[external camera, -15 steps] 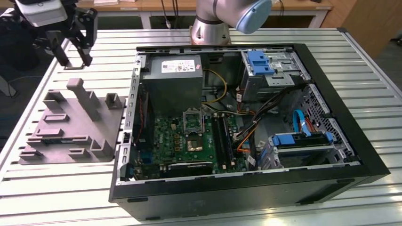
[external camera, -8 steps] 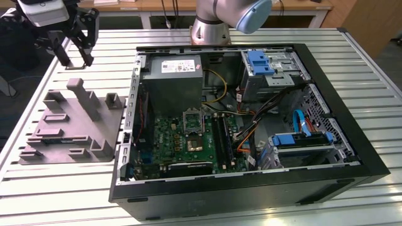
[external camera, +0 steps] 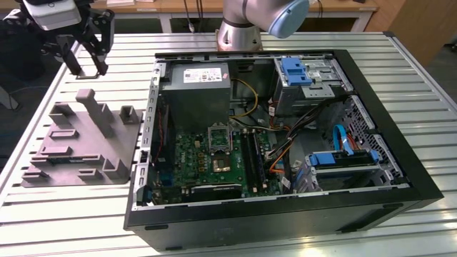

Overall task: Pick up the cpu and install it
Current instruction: 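Pick up the cpu and move it towards the insertion slot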

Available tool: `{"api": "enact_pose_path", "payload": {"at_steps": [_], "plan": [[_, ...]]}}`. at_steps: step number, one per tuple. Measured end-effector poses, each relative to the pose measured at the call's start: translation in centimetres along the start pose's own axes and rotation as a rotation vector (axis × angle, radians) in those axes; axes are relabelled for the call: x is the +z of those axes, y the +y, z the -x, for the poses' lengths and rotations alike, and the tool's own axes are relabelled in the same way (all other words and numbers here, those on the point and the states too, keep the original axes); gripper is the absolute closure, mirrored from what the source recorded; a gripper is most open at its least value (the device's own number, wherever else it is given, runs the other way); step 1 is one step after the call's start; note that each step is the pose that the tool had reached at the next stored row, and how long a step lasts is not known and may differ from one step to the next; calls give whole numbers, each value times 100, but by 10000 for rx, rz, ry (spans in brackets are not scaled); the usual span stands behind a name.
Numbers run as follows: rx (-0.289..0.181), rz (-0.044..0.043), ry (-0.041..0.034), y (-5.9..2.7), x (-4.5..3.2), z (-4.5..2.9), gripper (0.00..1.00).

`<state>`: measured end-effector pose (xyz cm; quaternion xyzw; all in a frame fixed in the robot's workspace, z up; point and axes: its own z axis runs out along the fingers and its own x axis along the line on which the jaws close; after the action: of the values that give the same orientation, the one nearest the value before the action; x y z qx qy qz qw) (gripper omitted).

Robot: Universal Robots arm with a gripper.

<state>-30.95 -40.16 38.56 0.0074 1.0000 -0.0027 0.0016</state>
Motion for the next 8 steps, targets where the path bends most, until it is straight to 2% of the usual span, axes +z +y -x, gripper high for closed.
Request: {"api": "enact_pose_path", "payload": {"at_steps": [8], "plan": [[-1,-1,0,0,0,34,53]]}}
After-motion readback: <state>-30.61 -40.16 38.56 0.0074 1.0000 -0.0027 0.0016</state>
